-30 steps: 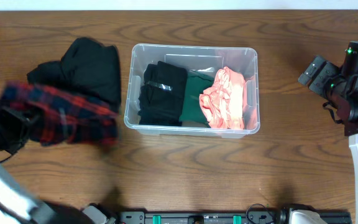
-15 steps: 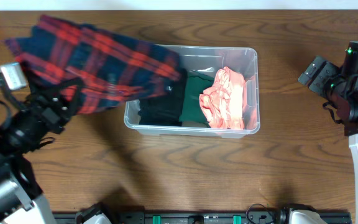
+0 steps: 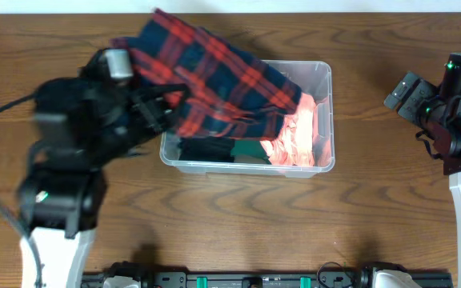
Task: Pack container
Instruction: 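Lift the plaid shirt and lay it into the bin with the left gripper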
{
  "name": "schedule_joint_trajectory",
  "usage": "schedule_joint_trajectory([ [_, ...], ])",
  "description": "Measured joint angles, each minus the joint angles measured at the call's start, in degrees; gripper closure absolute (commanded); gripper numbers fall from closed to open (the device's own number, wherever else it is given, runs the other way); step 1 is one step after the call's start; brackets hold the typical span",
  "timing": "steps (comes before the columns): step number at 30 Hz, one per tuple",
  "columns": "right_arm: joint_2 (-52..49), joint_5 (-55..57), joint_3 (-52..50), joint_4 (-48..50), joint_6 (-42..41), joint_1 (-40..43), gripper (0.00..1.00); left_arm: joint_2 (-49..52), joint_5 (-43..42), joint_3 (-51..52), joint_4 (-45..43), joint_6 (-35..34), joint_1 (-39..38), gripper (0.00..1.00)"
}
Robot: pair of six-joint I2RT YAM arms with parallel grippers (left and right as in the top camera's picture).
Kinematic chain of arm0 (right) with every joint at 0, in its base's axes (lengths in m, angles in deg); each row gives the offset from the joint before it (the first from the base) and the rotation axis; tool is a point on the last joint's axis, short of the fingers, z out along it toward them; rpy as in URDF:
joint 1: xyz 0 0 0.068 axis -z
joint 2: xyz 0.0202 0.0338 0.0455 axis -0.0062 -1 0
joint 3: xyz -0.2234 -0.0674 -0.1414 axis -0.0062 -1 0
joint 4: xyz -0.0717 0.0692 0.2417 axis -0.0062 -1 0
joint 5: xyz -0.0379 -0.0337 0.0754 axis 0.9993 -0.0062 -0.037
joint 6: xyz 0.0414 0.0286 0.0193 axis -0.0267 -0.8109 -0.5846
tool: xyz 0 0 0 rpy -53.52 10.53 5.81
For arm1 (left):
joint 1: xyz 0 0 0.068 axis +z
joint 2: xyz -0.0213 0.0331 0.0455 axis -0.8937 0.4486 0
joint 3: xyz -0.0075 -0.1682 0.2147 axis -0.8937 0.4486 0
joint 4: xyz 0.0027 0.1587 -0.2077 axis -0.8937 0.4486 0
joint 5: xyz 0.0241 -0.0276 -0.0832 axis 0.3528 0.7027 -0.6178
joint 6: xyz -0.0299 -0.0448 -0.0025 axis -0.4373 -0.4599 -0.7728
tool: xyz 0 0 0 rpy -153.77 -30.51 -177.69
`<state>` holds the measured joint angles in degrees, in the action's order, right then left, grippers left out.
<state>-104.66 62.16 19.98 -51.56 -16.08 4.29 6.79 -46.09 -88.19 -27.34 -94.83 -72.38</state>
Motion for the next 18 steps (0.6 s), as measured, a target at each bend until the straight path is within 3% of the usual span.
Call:
schedule_joint_trajectory([
  [7, 0.0, 0.0, 0.0, 0.0, 0.0, 0.0, 0.01, 12.8, 11.9, 0.0, -9.5, -6.7, -10.9, 0.94],
  [18, 0.0, 0.0, 0.0, 0.0, 0.0, 0.0, 0.01, 28.1, 15.6, 0.0, -5.9, -13.3, -12.9, 0.94],
])
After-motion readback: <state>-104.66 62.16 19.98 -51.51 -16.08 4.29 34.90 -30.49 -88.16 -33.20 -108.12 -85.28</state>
